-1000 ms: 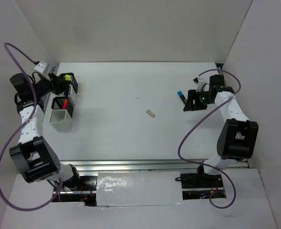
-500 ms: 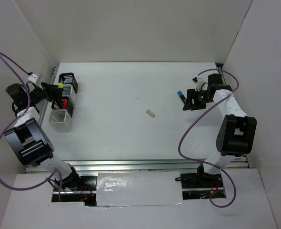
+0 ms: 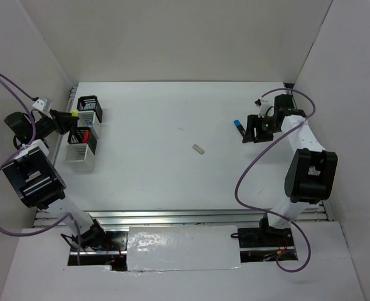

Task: Sort the stationery into containers
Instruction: Place the stationery into the container, then grab a piece of stationery with the right arm

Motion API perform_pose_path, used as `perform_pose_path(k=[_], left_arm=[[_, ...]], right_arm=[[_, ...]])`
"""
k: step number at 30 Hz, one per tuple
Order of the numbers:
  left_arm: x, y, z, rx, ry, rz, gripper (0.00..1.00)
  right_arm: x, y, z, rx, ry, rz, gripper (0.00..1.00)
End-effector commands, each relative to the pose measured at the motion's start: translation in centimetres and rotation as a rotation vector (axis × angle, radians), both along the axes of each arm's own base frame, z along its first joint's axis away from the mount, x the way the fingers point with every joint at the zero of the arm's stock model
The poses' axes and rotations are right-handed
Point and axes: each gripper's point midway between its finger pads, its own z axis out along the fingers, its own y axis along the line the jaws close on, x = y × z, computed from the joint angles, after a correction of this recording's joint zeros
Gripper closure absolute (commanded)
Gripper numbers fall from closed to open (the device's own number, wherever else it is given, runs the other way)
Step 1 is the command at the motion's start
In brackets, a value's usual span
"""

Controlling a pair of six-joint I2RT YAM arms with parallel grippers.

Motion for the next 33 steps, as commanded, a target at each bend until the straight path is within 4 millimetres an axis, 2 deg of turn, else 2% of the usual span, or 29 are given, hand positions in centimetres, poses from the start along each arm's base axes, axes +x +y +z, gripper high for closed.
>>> perform_pose_path(k=[1, 3, 5, 6, 8, 9, 13, 14, 16, 17, 18, 20, 21, 22, 23, 24, 25, 26, 27, 28, 29, 30, 32, 33], left_arm=[[0.4, 0.2, 1.2, 0.083, -0.092, -0.063, 0.68], [0.3, 0.2, 0.9, 0.065, -0.081, -0.065, 0.57], [0.3, 0.1, 1.0, 0.059, -0.081, -0.068, 0.52], [0.2, 0.2, 1.1, 0.06, -0.082, -0.064, 0.45], [0.2, 0.6, 1.4, 0.064, -0.086, -0.03, 0.39], [0.3, 0.8, 1.6, 0.067, -0.093, -0.021, 0.35], [0.4, 1.1, 3.6, 0.079, -0.127, -0.006, 0.31], [0.3, 0.9, 4.1, 0.051, -0.118, -0.006, 0.3], [0.3, 0.8, 5.4, 0.024, -0.125, -0.002, 0.3], [0.2, 0.6, 6.7, 0.043, -0.166, -0.005, 0.3], [-0.1, 0.3, 7.2, 0.01, -0.159, -0.01, 0.3], [-0.6, -0.8, 8.8, 0.008, -0.193, -0.03, 0.3], [-0.8, -1.4, 9.1, 0.015, -0.203, -0.043, 0.3], [-1.1, -2.3, 10.1, 0.037, -0.225, -0.061, 0.3], [-1.3, -2.9, 9.5, 0.015, -0.186, -0.066, 0.3], [-1.3, -3.6, 9.4, 0.072, -0.205, -0.083, 0.3], [-1.8, -4.7, 10.2, 0.11, -0.219, -0.1, 0.3], [-2.1, -5.3, 9.0, 0.166, -0.201, -0.117, 0.3], [-2.6, -6.8, 9.5, 0.209, -0.221, -0.15, 0.3], [-3.0, -7.6, 9.2, 0.232, -0.219, -0.173, 0.3], [-3.4, -8.7, 8.4, 0.256, -0.208, -0.205, 0.3], [-3.8, -9.2, 8.4, 0.269, -0.21, -0.216, 0.3], [-4.4, -10.1, 8.8, 0.307, -0.233, -0.239, 0.3], [-4.8, -10.9, 8.8, 0.301, -0.217, -0.25, 0.31]], right_arm=[[2.0, -1.0, 1.1, -0.026, -0.048, -0.041, 0.34], [2.7, -1.2, 1.3, -0.032, -0.057, -0.051, 0.34], [3.5, -1.6, 1.4, -0.048, -0.062, -0.077, 0.32], [3.8, -1.8, 1.1, -0.053, -0.055, -0.083, 0.32], [4.6, -2.1, 1.2, -0.078, -0.059, -0.097, 0.32], [4.9, -2.3, 0.6, -0.089, -0.044, -0.1, 0.32], [6.5, -2.3, 0.4, -0.164, -0.035, -0.093, 0.33], [6.7, -2.1, -0.2, -0.171, -0.017, -0.09, 0.33], [7.5, -1.9, 0.0, -0.198, -0.026, -0.09, 0.33], [7.8, -1.8, -0.7, -0.208, -0.012, -0.088, 0.33], [8.1, -1.7, -1.0, -0.218, -0.01, -0.083, 0.34], [8.8, -1.2, -1.8, -0.248, 0.003, -0.068, 0.34], [9.5, -1.1, -1.5, -0.257, -0.011, -0.063, 0.35], [9.5, -0.8, -2.7, -0.273, 0.026, -0.049, 0.35], [9.8, -0.8, -2.9, -0.28, 0.029, -0.042, 0.35], [10.7, -0.8, -2.6, -0.285, 0.015, -0.044, 0.35], [11.0, -0.9, -3.6, -0.288, 0.038, -0.042, 0.35], [12.0, -1.1, -3.1, -0.298, 0.017, -0.049, 0.35], [12.3, -1.2, -4.3, -0.305, 0.041, -0.047, 0.35], [12.3, 0.0, -4.8, -0.31, 0.054, -0.019, 0.35], [13.2, -0.1, -4.3, -0.32, 0.035, -0.022, 0.35], [13.3, 0.0, -5.6, -0.326, 0.062, -0.013, 0.35], [13.8, -0.4, -6.1, -0.361, 0.071, -0.016, 0.36], [13.5, -0.5, -7.2, -0.375, 0.1, -0.005, 0.36]])
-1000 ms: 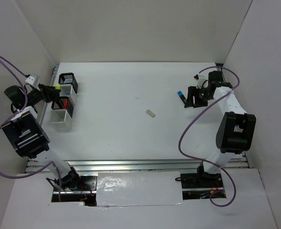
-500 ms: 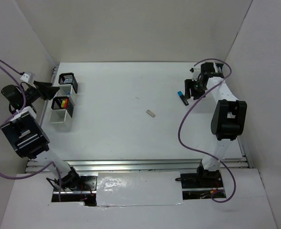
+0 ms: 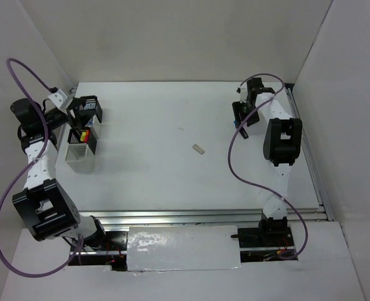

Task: Sort the stationery into containers
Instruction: Grab a piece of stationery with the right arm

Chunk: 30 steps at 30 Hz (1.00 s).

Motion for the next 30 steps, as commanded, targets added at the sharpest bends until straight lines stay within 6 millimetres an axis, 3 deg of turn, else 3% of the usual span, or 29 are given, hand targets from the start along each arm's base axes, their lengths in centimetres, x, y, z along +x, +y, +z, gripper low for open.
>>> perform_pose_path(k=[1, 6, 13, 17, 19, 20, 22, 23, 24, 25, 26, 27, 28, 29, 30], left_arm=[[-1.3, -1.4, -1.4, 0.081, 0.0, -0.056, 0.31], [-1.5, -1.7, -1.2, 0.062, 0.008, -0.058, 0.31], [-1.0, -1.9, -0.5, 0.009, 0.027, -0.045, 0.33], [-0.6, -2.3, 0.0, -0.025, 0.036, -0.046, 0.34], [-0.5, -2.4, 0.2, -0.094, 0.086, -0.031, 0.35], [-0.1, -2.3, 0.8, -0.111, 0.078, -0.021, 0.38], [0.3, -2.4, 1.7, -0.232, 0.16, 0.032, 0.41], [0.3, -3.3, 1.7, -0.265, 0.203, 0.029, 0.44], [0.3, -3.9, 2.3, -0.302, 0.237, 0.029, 0.45], [0.2, -5.4, 2.5, -0.32, 0.262, 0.006, 0.45], [-0.1, -6.4, 3.0, -0.338, 0.273, 0.004, 0.45], [-0.5, -7.4, 2.9, -0.39, 0.317, 0.001, 0.45], [-1.0, -9.2, 3.6, -0.408, 0.311, -0.011, 0.45], [-1.3, -10.3, 2.9, -0.432, 0.32, -0.015, 0.45], [-2.0, -12.3, 2.8, -0.475, 0.36, -0.044, 0.45]], right_arm=[[0.0, -0.4, -0.8, -0.071, 0.046, 0.019, 0.37], [-0.8, -0.5, -2.6, -0.092, 0.108, 0.047, 0.46], [-1.3, -1.5, -2.3, -0.114, 0.125, 0.039, 0.64], [-1.8, -1.7, -2.1, -0.108, 0.138, 0.055, 0.88], [-2.4, -0.3, -1.2, -0.029, 0.131, 0.095, 0.95], [-2.5, 0.3, 0.8, 0.007, 0.094, 0.103, 0.97], [-3.5, 2.4, 2.6, 0.101, 0.064, 0.142, 1.0], [-3.7, 3.2, 5.7, 0.128, -0.003, 0.148, 1.0], [-4.5, 4.5, 5.9, 0.156, -0.014, 0.17, 1.0], [-5.1, 6.0, 7.2, 0.203, -0.042, 0.196, 1.0], [-5.1, 6.9, 10.4, 0.224, -0.138, 0.2, 1.0], [-6.5, 7.9, 10.0, 0.242, -0.124, 0.208, 1.0], [-7.6, 9.7, 12.3, 0.274, -0.175, 0.246, 1.0], [-8.0, 10.9, 13.1, 0.298, -0.202, 0.251, 1.0], [-9.9, 12.5, 13.5, 0.316, -0.201, 0.282, 1.0]])
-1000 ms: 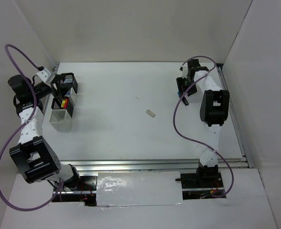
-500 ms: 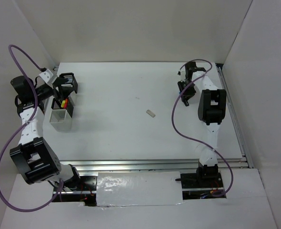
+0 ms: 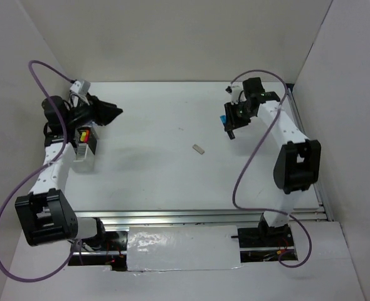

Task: Sort the stationery into containers
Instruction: Grab a piece of stationery with the right arm, then pass the stationery from the right arm to the left

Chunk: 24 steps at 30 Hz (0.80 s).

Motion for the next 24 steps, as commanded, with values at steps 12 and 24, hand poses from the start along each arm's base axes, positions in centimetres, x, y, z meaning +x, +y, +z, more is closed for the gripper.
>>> perform_pose_path(k=[12, 24], left_arm=[[-5.2, -16.5, 0.6, -0.121, 0.258, -0.11, 0.43], [-5.1, -20.7, -2.9, -0.201, 0.521, -0.102, 0.45]], right_arm=[[-7.4, 14.6, 9.1, 0.099, -0.278, 0.209, 1.0], [-9.9, 18.7, 10.0, 0.051, -0.329, 0.313, 1.0]])
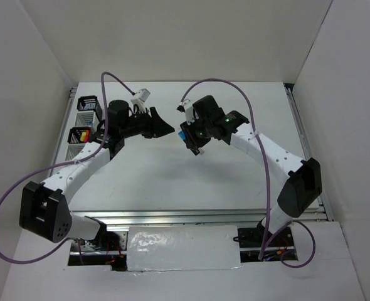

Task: Sort the stationery into containers
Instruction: Pass the stationery from the right arm to the left

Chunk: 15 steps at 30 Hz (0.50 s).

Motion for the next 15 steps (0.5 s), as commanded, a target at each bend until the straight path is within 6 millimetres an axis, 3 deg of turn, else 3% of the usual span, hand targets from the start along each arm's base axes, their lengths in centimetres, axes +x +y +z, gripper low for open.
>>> perform_pose_path(k=[1, 15], left_arm=[[0.2, -1.2, 1.0, -0.036, 0.04, 0.001, 0.46], [0.1, -3.5, 0.0, -0.09, 0.093, -0.045, 0.46]], right_arm=[[0.8, 1.0, 2.5, 0.033, -0.076, -0.01, 1.0], [-0.2, 2.6, 3.6, 0.046, -0.096, 0.049, 1.0]])
